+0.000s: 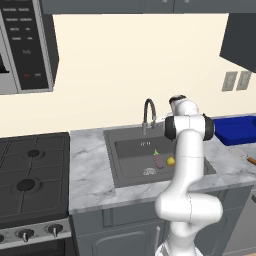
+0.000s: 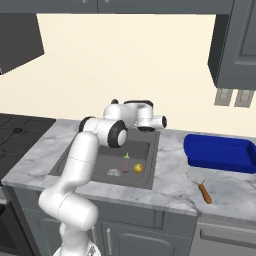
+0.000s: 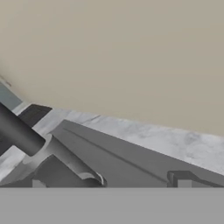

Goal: Pick up all produce items and place them in the sink. Turn on the sink faucet to wash them. Then turn the sink off and put them in the tray.

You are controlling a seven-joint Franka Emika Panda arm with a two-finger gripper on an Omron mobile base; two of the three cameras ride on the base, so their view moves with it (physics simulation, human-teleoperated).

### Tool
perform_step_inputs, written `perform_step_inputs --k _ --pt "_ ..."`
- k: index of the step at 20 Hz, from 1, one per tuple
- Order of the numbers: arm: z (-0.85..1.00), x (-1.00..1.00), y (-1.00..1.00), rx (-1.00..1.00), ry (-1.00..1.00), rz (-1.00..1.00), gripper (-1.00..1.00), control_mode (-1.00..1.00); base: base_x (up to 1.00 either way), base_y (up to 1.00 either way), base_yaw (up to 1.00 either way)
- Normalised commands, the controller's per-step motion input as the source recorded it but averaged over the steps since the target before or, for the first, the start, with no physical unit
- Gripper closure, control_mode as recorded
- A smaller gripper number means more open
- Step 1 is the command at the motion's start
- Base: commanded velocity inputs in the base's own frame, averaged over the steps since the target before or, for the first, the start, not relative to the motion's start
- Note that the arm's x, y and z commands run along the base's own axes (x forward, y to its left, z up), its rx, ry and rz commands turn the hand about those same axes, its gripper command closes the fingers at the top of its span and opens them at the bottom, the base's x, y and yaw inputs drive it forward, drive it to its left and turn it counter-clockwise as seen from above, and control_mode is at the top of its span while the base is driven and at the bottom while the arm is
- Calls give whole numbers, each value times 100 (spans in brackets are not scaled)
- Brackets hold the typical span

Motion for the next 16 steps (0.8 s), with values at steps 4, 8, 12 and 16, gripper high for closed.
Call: perform_step_inputs --k 4,8,12,16 --pt "-15 9 16 0 0 -3 -100 -100 0 0 0" --pt "-14 20 15 0 0 -2 100 -100 0 0 0" --pt "-4 24 1 0 0 -3 100 -100 0 0 0" --pt "0 25 0 0 0 -6 100 -100 0 0 0"
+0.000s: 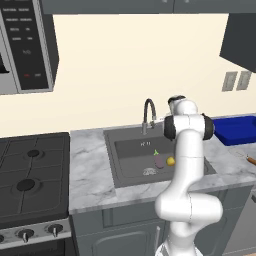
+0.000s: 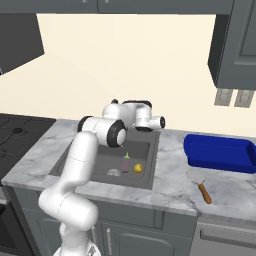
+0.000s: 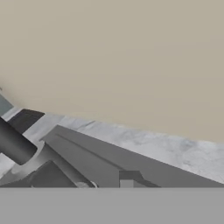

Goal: Pick up all produce items and place them in the sink. Turn on the sink faucet to wash them. Then turn the sink off and put them in the tray.

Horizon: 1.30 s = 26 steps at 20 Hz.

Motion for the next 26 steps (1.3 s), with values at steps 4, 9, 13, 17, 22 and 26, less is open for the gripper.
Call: perform_step_inputs --k 4,9,13,17,22,26 --pt "0 26 0 0 0 -8 100 -100 0 0 0" --pt "-3 23 -7 0 0 -11 100 -100 0 0 0" --pt "-5 24 -19 0 0 -12 100 -100 0 0 0" --pt "-10 22 -41 0 0 -12 100 -100 0 0 0" --pt "-17 15 -63 0 0 -12 100 -100 0 0 0" --pt "-19 11 -79 0 3 -12 100 -100 0 0 0"
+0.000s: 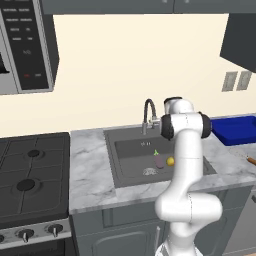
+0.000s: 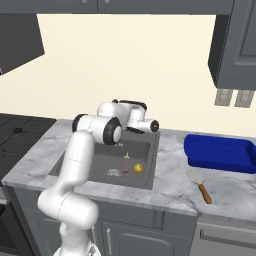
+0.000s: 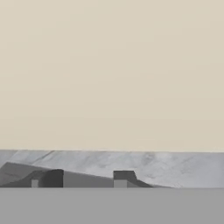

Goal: Pick up all produce items and place them in the sink. Turn on the sink faucet to wash them. Then turn the sink off and put them in the tray.

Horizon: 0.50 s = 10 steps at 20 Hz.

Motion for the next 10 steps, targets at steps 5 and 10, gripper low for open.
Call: perform_step_inputs --k 5,10 --pt "-20 13 -94 0 9 -9 100 -100 0 0 0" --pt "-22 13 -100 0 13 -5 100 -100 0 0 0"
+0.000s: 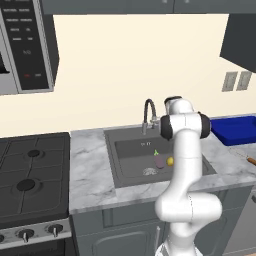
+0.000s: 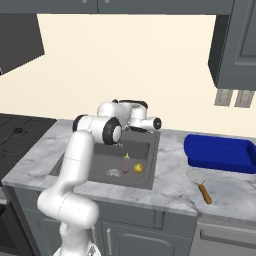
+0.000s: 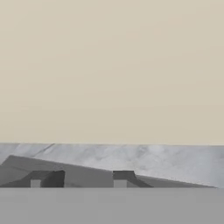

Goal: Pick up all produce items and place them in the sink. Turn on the sink faucet to wash them. Then turn the sink off and put them in the tray.

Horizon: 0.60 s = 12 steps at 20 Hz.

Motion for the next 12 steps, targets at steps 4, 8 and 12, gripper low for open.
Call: perform_step_inputs --k 4,8,12 --pt "-28 7 -100 0 12 -3 100 -100 0 0 0" --pt "-34 1 -100 0 11 -3 100 -100 0 0 0" --pt "-37 0 -100 0 8 -3 100 -100 0 0 0"
